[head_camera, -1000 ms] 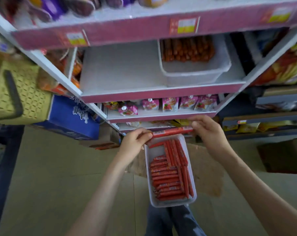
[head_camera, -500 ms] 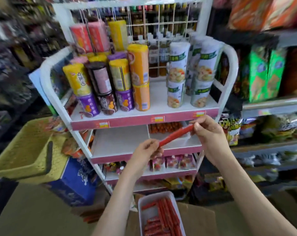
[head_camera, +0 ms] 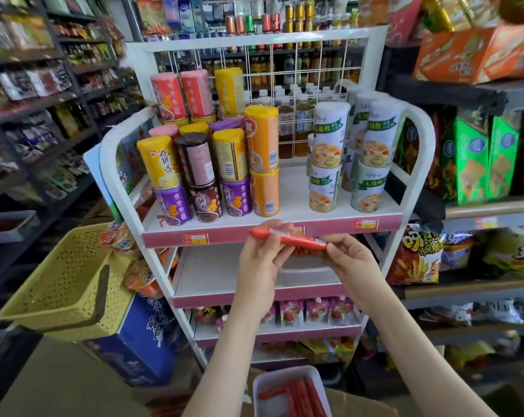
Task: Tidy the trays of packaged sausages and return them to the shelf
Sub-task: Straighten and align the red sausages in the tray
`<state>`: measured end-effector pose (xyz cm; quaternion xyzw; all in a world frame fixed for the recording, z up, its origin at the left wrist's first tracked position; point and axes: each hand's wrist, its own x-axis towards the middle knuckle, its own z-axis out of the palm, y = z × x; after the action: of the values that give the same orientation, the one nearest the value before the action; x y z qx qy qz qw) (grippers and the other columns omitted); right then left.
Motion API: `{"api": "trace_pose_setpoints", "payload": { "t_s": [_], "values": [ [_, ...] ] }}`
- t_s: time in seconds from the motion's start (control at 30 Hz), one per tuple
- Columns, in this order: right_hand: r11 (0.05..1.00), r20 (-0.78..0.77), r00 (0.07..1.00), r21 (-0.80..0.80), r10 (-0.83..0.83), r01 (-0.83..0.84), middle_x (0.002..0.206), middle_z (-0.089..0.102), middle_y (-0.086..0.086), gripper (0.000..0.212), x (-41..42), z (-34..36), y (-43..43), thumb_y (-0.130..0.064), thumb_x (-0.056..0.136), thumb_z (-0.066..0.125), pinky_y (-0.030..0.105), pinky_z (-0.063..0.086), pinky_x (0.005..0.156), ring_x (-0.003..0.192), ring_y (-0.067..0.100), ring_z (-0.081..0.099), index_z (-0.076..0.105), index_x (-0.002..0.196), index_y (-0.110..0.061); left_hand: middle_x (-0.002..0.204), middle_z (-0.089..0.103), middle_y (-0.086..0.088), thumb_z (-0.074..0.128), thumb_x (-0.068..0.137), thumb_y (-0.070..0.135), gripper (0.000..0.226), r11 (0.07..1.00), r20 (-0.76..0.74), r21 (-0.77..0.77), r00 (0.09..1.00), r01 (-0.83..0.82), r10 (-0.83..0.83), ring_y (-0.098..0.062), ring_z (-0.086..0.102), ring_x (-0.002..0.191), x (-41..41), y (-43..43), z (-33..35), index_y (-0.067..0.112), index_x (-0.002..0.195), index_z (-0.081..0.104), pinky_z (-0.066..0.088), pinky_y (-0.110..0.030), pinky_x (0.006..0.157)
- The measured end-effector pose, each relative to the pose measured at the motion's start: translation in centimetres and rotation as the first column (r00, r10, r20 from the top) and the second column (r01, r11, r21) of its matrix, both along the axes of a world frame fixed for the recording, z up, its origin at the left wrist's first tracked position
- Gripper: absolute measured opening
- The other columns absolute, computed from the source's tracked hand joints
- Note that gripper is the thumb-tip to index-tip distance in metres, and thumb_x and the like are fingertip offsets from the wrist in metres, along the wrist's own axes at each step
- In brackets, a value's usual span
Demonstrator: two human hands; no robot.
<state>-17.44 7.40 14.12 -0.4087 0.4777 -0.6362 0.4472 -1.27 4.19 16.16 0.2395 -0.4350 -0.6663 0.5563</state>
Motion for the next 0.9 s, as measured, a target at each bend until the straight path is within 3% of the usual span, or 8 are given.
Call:
{"api": "trace_pose_setpoints", "payload": {
  "t_s": [0.07, 0.13, 0.23, 0.4, 0.53, 0.6, 0.7, 0.9],
  "values": [
    [0.999, -0.335, 0.942, 0.034, -0.012, 0.025, 0.097, 0.066, -0.012, 0.019, -0.2, 0.6, -0.1, -0.005, 0.090, 0.061, 0.017, 0.045, 0.083, 0.093, 0.002, 0.061, 0.067, 0.097, -0.022, 0.102, 0.068, -0.002, 0.057, 0.090, 0.019, 0.008, 0.977, 0.245, -0.202, 0.963, -0.063, 0.113, -0.016, 0.064, 0.105, 0.0, 0.1, 0.5, 0.016, 0.097, 0.060, 0.050, -0.027, 0.092],
    [0.998, -0.438, 0.897, -0.060, -0.060, 0.037, 0.116, 0.059, -0.017, 0.029, 0.1, 1.8, 0.1, -0.013, 0.087, 0.066, 0.016, 0.040, 0.093, 0.111, -0.001, 0.053, 0.065, 0.110, -0.030, 0.096, 0.068, 0.004, 0.058, 0.093, 0.017, 0.004, 0.839, 0.488, -0.532, 0.766, -0.119, 0.418, -0.012, 0.064, 0.094, -0.1, -0.4, 0.2, 0.019, 0.095, 0.060, 0.047, -0.018, 0.084],
    [0.964, -0.555, 0.825, -0.262, -0.106, -0.052, 0.113, 0.059, -0.020, 0.035, 1.6, 4.3, 0.7, -0.017, 0.082, 0.073, 0.016, 0.038, 0.096, 0.113, 0.001, 0.050, 0.062, 0.113, -0.031, 0.099, 0.067, -0.001, 0.054, 0.090, 0.015, 0.020, 0.600, 0.509, -0.800, 0.516, -0.012, 0.689, -0.018, 0.061, 0.092, -0.5, -1.1, -0.7, 0.014, 0.108, 0.063, 0.046, -0.026, 0.080],
    [0.896, -0.690, 0.661, -0.440, -0.296, -0.058, 0.095, 0.057, -0.011, 0.013, 3.4, 5.4, 1.1, -0.010, 0.082, 0.065, 0.019, 0.042, 0.086, 0.097, 0.006, 0.052, 0.068, 0.092, -0.016, 0.089, 0.062, -0.003, 0.049, 0.087, 0.020, 0.022, 0.465, 0.385, -0.884, 0.488, -0.049, 0.784, -0.015, 0.050, 0.082, -1.0, -0.9, -0.8, 0.018, 0.106, 0.059, 0.040, -0.027, 0.071],
    [0.921, -0.655, 0.690, -0.387, -0.308, 0.043, 0.090, 0.061, -0.012, 0.021, 3.1, 5.9, 1.6, 0.002, 0.082, 0.066, 0.010, 0.043, 0.077, 0.090, 0.004, 0.058, 0.069, 0.089, -0.018, 0.093, 0.061, 0.002, 0.052, 0.090, 0.036, 0.028, 0.591, 0.514, -0.806, 0.512, 0.015, 0.688, -0.012, 0.050, 0.085, -0.5, -0.3, -0.1, 0.017, 0.109, 0.058, 0.043, -0.029, 0.072],
    [0.937, -0.549, 0.779, -0.321, -0.302, 0.137, 0.087, 0.064, -0.008, 0.022, 2.9, 5.7, 1.4, 0.002, 0.083, 0.065, 0.009, 0.045, 0.070, 0.082, -0.001, 0.059, 0.067, 0.084, -0.020, 0.097, 0.060, 0.006, 0.057, 0.087, 0.047, 0.036, 0.753, 0.661, -0.655, 0.526, 0.058, 0.535, -0.009, 0.053, 0.088, -0.1, 0.2, 0.6, 0.020, 0.111, 0.054, 0.044, -0.025, 0.074],
    [0.966, -0.311, 0.917, -0.148, -0.250, 0.213, 0.082, 0.066, -0.004, 0.020, 2.0, 4.5, 1.1, -0.002, 0.088, 0.062, 0.013, 0.047, 0.069, 0.074, 0.001, 0.059, 0.068, 0.084, -0.022, 0.091, 0.060, 0.016, 0.060, 0.088, 0.042, 0.022, 0.811, 0.769, -0.554, 0.488, 0.188, 0.412, 0.000, 0.055, 0.082, 1.3, 0.0, 1.0, 0.029, 0.105, 0.054, 0.042, -0.014, 0.070],
    [0.993, 0.287, 0.951, 0.001, -0.114, 0.118, 0.078, 0.058, 0.002, 0.010, 0.9, 2.1, 0.2, -0.010, 0.092, 0.052, 0.026, 0.044, 0.082, 0.078, 0.014, 0.052, 0.062, 0.088, -0.010, 0.096, 0.069, 0.012, 0.066, 0.086, 0.012, 0.020, 0.937, 0.537, -0.345, 0.829, 0.045, 0.158, -0.008, 0.064, 0.093, 3.7, 1.2, 1.8, 0.025, 0.102, 0.066, 0.048, -0.014, 0.078]
  ]
}}
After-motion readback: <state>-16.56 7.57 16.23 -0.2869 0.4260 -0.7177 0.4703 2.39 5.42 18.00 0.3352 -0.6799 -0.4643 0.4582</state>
